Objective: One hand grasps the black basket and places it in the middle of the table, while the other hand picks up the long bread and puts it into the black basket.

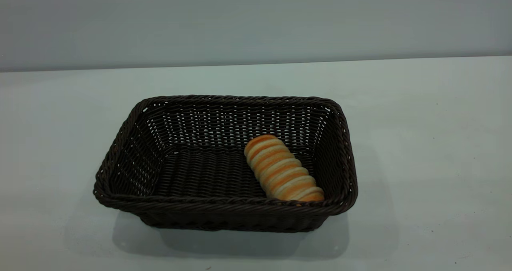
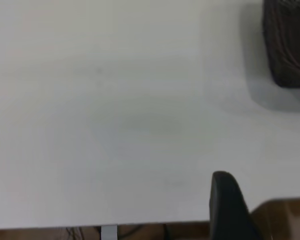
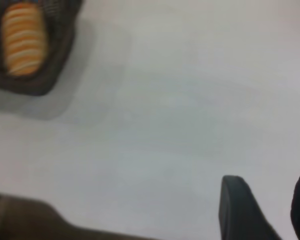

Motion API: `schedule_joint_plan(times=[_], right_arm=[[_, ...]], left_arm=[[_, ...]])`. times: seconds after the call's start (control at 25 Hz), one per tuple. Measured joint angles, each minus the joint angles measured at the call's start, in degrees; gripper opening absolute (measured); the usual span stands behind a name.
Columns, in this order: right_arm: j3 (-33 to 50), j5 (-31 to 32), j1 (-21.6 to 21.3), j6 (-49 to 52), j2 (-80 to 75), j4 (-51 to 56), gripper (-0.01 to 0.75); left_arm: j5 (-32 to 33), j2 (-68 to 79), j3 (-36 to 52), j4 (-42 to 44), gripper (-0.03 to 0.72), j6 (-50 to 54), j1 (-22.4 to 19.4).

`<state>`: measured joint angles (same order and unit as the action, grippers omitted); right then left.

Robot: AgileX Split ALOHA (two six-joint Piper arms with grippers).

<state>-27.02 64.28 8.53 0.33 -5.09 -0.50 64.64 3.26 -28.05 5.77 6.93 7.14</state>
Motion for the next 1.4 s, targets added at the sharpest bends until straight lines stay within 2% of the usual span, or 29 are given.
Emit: schedule_joint_plan(times=[0.16, 0.28, 0.48, 1.4], right_arm=[[0.0, 0.0, -6.32, 0.0, 0.0, 0.0, 0.238], [0.0, 0.0, -8.56, 0.0, 0.0, 0.0, 0.238], [0.0, 0.0, -8.46, 0.0, 0.0, 0.0, 0.238], [0.0, 0.0, -8.46, 0.0, 0.0, 0.0, 0.238]], left_arm=[[0.3, -3.42, 0.0, 0.0, 0.432, 0.0, -2.99], [0.42, -4.35, 0.0, -0.05, 0.432, 0.0, -4.43], [0.42, -4.41, 0.0, -0.12, 0.432, 0.0, -5.89], [0.42, -4.41, 0.0, -0.14, 0.432, 0.0, -5.89]])
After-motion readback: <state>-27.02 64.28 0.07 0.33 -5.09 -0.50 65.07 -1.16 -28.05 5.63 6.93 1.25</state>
